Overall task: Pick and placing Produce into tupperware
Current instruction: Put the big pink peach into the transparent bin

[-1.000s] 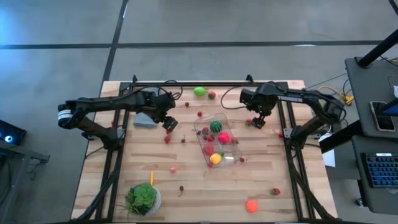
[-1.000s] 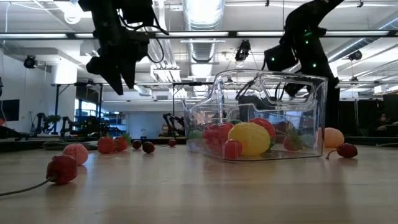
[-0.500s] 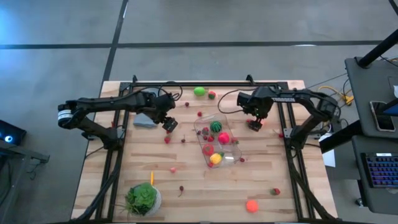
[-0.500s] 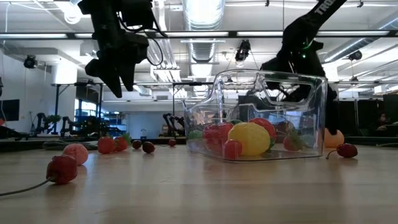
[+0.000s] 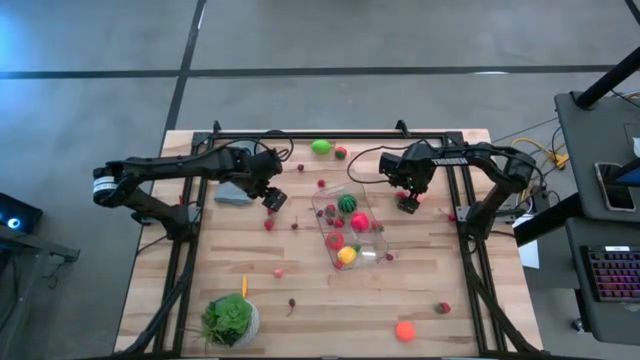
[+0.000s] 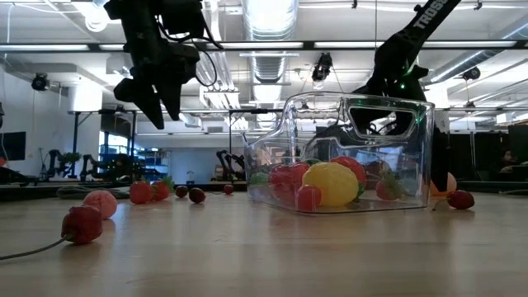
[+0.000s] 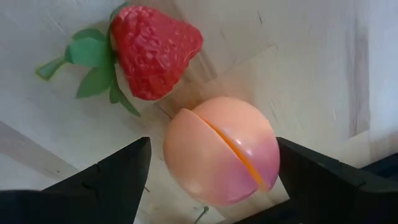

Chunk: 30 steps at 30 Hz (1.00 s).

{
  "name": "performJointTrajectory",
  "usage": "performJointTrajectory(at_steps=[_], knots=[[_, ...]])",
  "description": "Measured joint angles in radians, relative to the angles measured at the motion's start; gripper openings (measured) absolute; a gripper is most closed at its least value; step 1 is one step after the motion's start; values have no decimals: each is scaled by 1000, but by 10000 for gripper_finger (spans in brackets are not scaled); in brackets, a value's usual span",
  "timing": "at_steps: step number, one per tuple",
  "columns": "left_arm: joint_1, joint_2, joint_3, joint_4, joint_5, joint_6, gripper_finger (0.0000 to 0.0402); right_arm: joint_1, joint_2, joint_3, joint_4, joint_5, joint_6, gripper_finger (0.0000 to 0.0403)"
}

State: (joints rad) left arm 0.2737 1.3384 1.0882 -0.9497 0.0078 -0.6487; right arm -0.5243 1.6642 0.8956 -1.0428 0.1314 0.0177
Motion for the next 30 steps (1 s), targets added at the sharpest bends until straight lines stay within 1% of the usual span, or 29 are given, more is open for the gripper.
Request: performJointTrajectory(at_steps=[3, 9, 12, 15, 18, 22, 23, 25, 28, 30], knots=[[0, 0, 0, 0, 0, 0, 208, 0, 0, 0, 1, 0, 0, 308], [0, 0, 0, 0, 0, -1, 208, 0, 0, 0, -1, 0, 0, 262], [0, 0, 0, 0, 0, -1, 208, 0, 0, 0, -5, 1, 4, 247], [0, 0, 0, 0, 0, -1, 208, 0, -1, 0, -24, 0, 8, 242], [0, 0, 0, 0, 0, -1, 208, 0, -15, 1, -59, 0, 26, 246], [0, 0, 0, 0, 0, 0, 208, 8, -83, 40, -127, -11, 55, 254], [0, 0, 0, 0, -1, 0, 208, 12, -111, 58, -142, -28, 62, 254], [0, 0, 0, 0, -1, 0, 208, 20, -170, 102, -159, -106, 70, 252], [0, 0, 0, 1, -14, 1, 208, 34, -263, 182, -132, -308, 66, 248], [0, 0, 0, 4, -22, 4, 208, 48, -312, 229, -73, -428, 80, 248]])
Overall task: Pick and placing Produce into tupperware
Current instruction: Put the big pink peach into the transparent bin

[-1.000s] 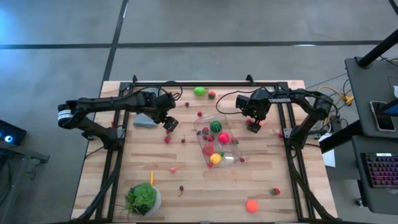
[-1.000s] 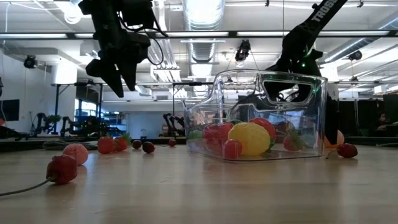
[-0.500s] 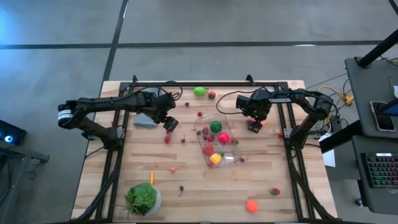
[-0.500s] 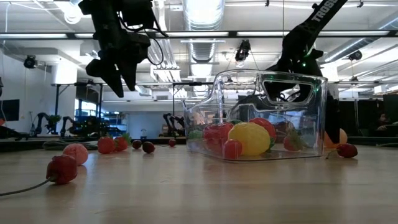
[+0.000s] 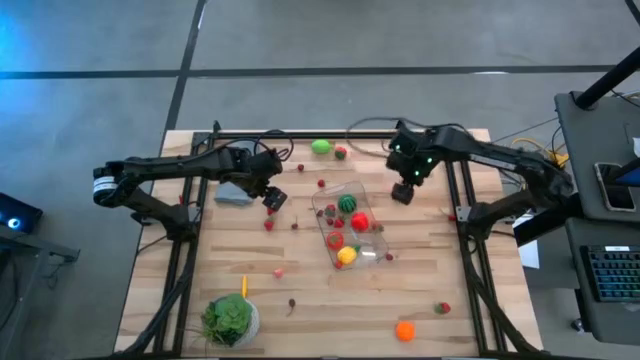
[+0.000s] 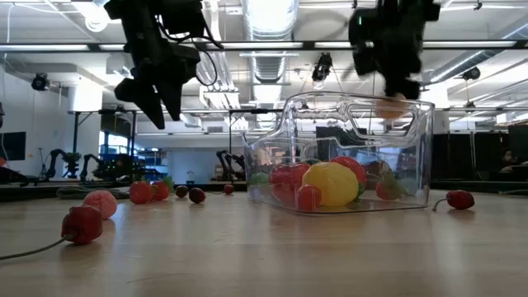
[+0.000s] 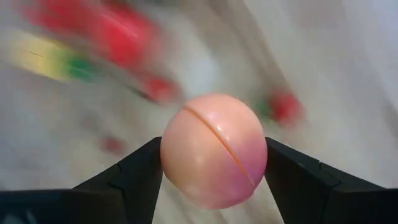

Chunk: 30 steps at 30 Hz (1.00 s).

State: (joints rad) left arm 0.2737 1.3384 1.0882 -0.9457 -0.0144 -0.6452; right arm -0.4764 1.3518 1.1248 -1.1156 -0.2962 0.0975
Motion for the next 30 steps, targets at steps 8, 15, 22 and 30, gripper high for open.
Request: performJointTrajectory(at_steps=[8, 15, 22, 30], knots=[[0, 0, 0, 3, -2, 3, 208, 103, 24, 111, 104, -71, -40, 255], [0, 0, 0, 3, 11, -3, 208, 193, 165, 169, 108, -158, -155, 248], [-1, 0, 0, 3, 48, -4, 208, 198, 253, 287, 97, -156, -337, 258], [-7, 0, -2, 2, 118, -30, 208, 213, 362, 327, 80, -270, -341, 281]])
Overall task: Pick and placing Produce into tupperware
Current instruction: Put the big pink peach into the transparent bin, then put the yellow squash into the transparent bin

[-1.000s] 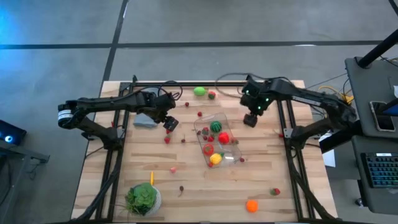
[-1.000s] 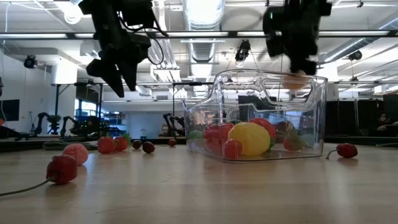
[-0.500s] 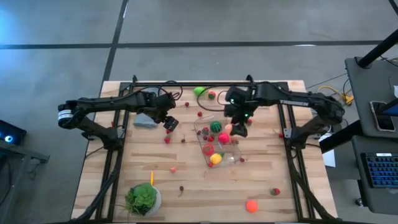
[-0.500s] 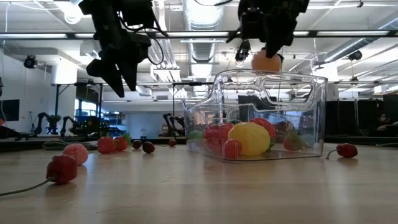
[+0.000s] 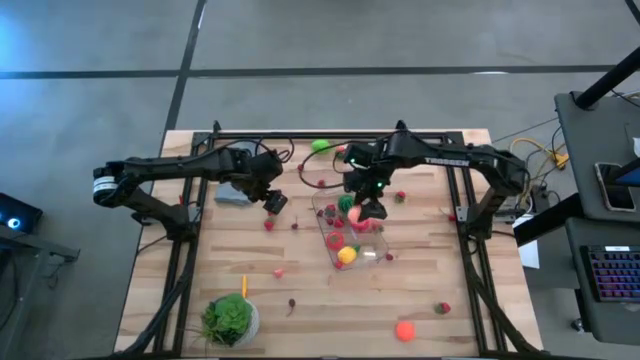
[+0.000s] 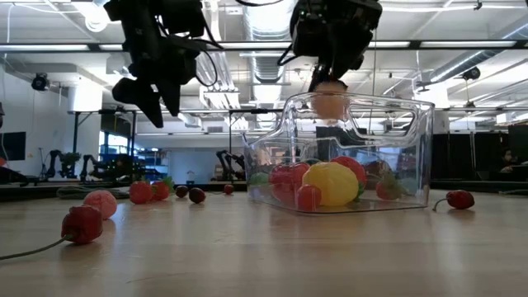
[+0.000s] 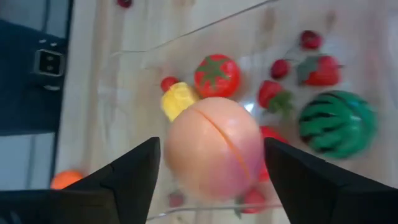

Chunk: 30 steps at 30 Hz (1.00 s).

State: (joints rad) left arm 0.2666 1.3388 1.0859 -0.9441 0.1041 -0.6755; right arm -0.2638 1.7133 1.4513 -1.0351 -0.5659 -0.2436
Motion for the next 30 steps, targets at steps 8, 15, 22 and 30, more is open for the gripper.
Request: performJointTrajectory(at_steps=[8, 15, 22, 30], knots=[[-45, 0, -2, -124, 48, -62, 208, -5, 8, 2, -10, -20, 20, 341], [-171, 0, -2, -325, 62, -353, 207, -26, -99, 2, -124, 306, 174, 351], [-434, 8, -3, -336, 64, -725, 184, -25, -251, 0, -166, 503, 308, 341], [-619, 93, -11, -317, 75, -989, 169, -25, -447, 0, -166, 712, 342, 332]])
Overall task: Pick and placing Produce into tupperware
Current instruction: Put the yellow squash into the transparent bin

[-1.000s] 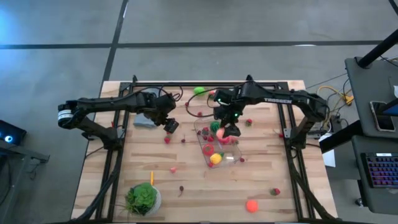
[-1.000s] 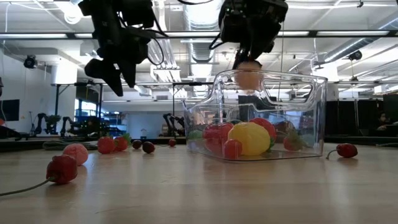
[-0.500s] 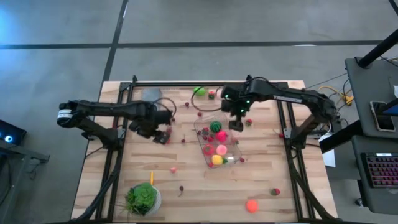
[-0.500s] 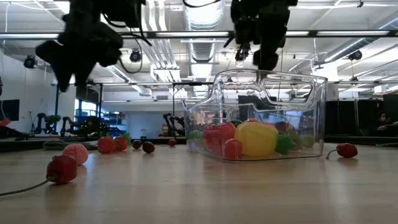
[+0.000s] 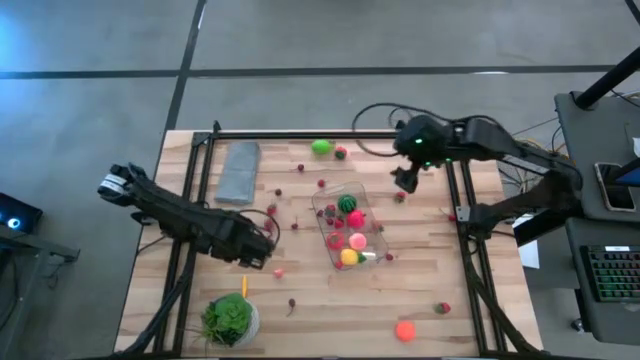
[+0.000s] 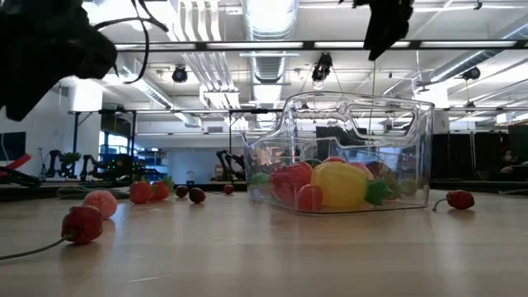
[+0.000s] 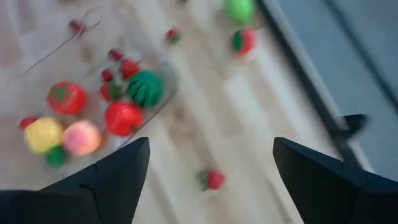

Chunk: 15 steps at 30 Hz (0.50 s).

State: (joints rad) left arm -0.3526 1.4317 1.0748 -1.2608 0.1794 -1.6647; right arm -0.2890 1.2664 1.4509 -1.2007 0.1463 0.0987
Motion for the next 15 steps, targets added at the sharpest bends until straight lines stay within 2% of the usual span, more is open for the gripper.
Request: performJointTrajectory(at_steps=[5, 12, 15], knots=[[-23, 92, -2, 25, 39, -13, 169, -6, -90, 0, 0, 38, 46, 331], [-24, 191, -3, 234, 67, -1, 169, -6, -162, 0, -32, 39, 100, 332], [-27, 216, -2, 251, 75, -5, 169, -6, -174, 0, -54, 38, 111, 330]])
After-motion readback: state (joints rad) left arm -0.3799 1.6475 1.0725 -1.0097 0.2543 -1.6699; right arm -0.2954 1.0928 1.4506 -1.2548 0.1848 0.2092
